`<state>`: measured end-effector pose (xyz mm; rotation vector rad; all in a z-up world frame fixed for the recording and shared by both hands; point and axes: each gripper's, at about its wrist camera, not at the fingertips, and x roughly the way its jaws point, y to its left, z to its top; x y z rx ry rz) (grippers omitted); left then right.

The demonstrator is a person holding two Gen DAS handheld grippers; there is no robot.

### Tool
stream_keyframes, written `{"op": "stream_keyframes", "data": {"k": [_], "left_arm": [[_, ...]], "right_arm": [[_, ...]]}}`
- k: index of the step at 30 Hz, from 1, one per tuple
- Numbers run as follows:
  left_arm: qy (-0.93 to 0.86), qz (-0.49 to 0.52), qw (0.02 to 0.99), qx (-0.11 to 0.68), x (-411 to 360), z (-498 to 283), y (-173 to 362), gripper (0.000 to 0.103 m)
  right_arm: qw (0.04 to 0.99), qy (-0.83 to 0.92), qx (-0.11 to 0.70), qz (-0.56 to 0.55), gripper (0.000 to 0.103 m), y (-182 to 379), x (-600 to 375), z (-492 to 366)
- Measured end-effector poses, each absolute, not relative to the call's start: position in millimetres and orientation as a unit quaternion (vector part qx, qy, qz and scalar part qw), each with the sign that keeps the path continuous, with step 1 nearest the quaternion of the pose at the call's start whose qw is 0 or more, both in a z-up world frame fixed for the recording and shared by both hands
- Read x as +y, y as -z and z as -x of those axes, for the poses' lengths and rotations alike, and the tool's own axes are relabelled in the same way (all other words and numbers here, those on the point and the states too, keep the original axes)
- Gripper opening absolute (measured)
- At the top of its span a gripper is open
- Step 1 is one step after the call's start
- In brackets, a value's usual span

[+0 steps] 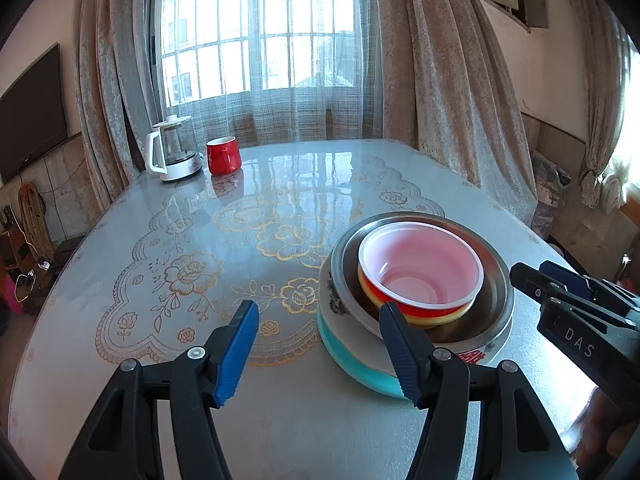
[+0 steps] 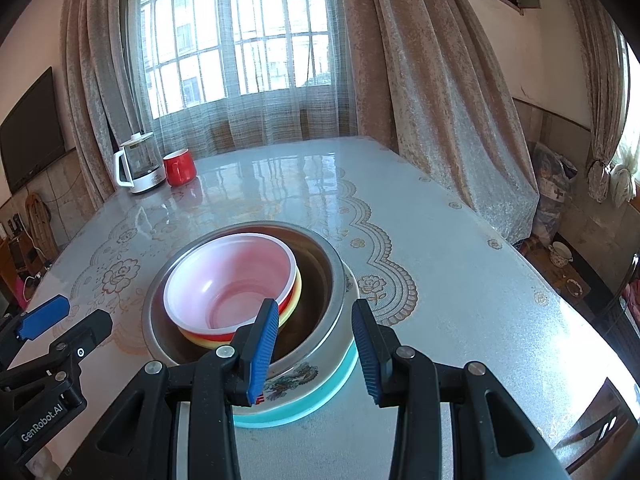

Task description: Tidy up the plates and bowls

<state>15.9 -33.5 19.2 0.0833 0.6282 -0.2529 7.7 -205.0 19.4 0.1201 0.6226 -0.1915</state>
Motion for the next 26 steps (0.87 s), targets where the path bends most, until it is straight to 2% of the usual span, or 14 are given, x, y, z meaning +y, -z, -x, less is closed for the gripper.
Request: {"op": "stream_keyframes", "data": {"k": [10,18,26], "left_arm": [[0.125,-0.04,0.942,0.308,-35,-17,-19,0.067],[0.123,-0.04,0.944,0.302,-41,-20,-20,0.076],[0.131,-0.021,0.946,0.297,-43,-24,-21,0.076]], "right_arm": [[0.946,0.094,0.305,-0.059,0.038,-19,-207,-9],[0.945,0.094,0.307,-0.058,0.038,-20,-211,-12],[0.946,0.098,0.304,-0.062,0.038,-21,-223,-14]]}}
